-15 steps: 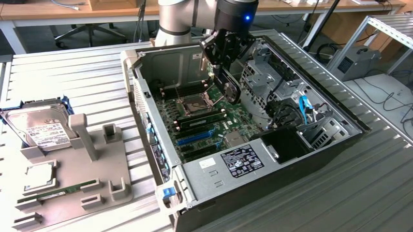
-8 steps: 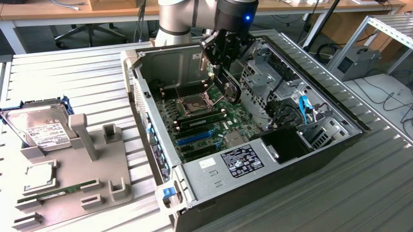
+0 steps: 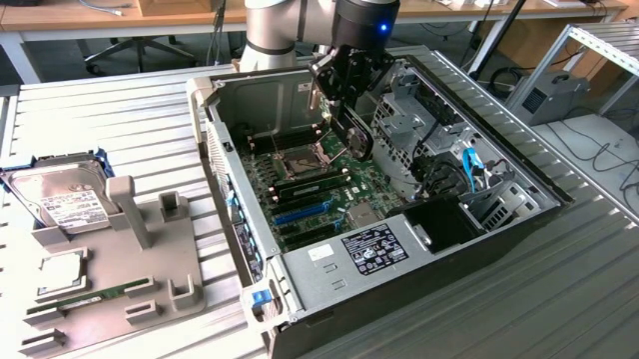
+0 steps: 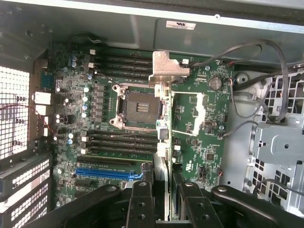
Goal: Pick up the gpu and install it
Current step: 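Insert the gpu into the slot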
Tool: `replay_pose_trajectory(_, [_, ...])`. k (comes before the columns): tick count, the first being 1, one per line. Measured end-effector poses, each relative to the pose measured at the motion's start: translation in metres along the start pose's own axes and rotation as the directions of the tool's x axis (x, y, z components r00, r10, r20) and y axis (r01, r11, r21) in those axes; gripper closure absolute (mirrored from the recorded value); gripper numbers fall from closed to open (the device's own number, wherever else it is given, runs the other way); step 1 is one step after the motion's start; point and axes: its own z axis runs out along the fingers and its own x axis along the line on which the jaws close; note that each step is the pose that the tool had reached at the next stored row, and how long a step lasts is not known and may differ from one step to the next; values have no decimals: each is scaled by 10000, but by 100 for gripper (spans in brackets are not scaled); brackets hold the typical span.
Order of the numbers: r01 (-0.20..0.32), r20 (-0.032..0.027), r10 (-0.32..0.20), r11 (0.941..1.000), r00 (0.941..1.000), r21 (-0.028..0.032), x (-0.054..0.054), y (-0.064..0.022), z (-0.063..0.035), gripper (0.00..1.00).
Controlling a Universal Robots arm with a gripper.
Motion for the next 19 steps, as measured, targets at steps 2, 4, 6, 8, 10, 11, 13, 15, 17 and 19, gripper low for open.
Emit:
replay_pose_trajectory(2, [33,0,-33,10000,10000,-1,0,0,0,74])
replay_pose_trajectory(4, [70,1,-70,10000,10000,-1,0,0,0,74])
replay_pose_trajectory(6, [96,1,-96,10000,10000,-2,0,0,0,74])
replay_pose_trajectory(8, [120,2,-120,9999,9999,-2,0,0,0,74])
replay_pose_trajectory(10, [145,1,-145,9999,9999,-3,0,0,0,74])
replay_pose_trajectory(11, [156,2,-156,9999,9999,-3,0,0,0,74])
replay_pose_trajectory(13, [194,2,-194,9998,9998,-4,0,0,0,74])
replay_pose_trajectory(15, [218,3,-218,9998,9998,-4,0,0,0,74])
replay_pose_trajectory(17, [242,3,-242,9997,9997,-4,0,0,0,74])
replay_pose_trajectory(19, [266,3,-266,9996,9996,-5,0,0,0,74])
